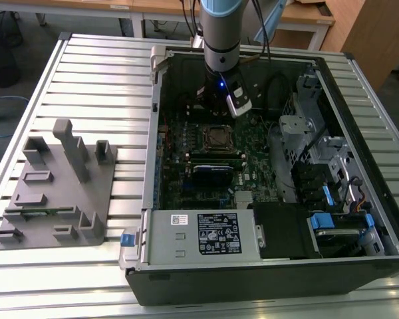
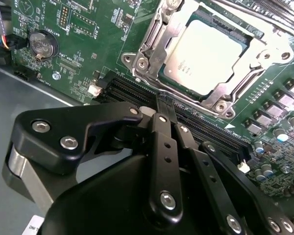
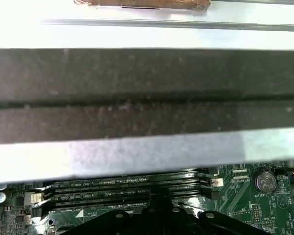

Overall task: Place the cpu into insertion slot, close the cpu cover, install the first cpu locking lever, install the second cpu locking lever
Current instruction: 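Install the first cpu locking lever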

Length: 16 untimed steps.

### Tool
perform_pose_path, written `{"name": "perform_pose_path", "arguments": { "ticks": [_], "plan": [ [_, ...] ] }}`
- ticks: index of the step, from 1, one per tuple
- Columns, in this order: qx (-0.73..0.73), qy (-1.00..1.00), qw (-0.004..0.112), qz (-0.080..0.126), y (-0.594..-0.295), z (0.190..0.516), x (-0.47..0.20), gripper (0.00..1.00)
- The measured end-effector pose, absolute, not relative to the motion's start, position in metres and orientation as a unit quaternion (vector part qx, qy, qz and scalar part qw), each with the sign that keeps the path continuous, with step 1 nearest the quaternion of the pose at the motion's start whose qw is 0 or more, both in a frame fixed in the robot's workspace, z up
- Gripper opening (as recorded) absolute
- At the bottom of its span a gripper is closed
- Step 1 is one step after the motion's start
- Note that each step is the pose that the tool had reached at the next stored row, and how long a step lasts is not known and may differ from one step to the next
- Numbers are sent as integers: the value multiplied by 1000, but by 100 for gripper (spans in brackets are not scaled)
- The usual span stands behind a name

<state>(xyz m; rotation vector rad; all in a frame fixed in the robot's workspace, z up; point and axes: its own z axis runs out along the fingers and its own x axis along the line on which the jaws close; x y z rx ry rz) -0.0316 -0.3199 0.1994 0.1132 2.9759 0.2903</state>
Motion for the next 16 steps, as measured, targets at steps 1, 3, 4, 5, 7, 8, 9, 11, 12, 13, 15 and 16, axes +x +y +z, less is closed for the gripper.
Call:
{"name": "perform_pose_path", "arguments": {
  "ticks": [1,3,4,5,7,8,9,11,12,13,15,16],
  "plan": [
    [38,992,75,97,-320,199,-32,11],
    [37,992,77,97,-320,199,-32,11],
    [37,991,80,97,-320,199,-32,11],
    [37,991,82,97,-320,199,-32,11],
    [36,991,87,97,-320,198,-32,11],
    [35,991,91,97,-320,198,-32,11],
    [34,990,94,98,-320,197,-32,11],
    [31,990,100,98,-320,197,-32,11],
    [30,989,103,98,-320,196,-32,11],
    [29,989,105,98,-320,196,-32,11],
    [28,989,106,98,-320,196,-32,11],
    [28,989,106,98,-320,196,-32,11]
  ]
}}
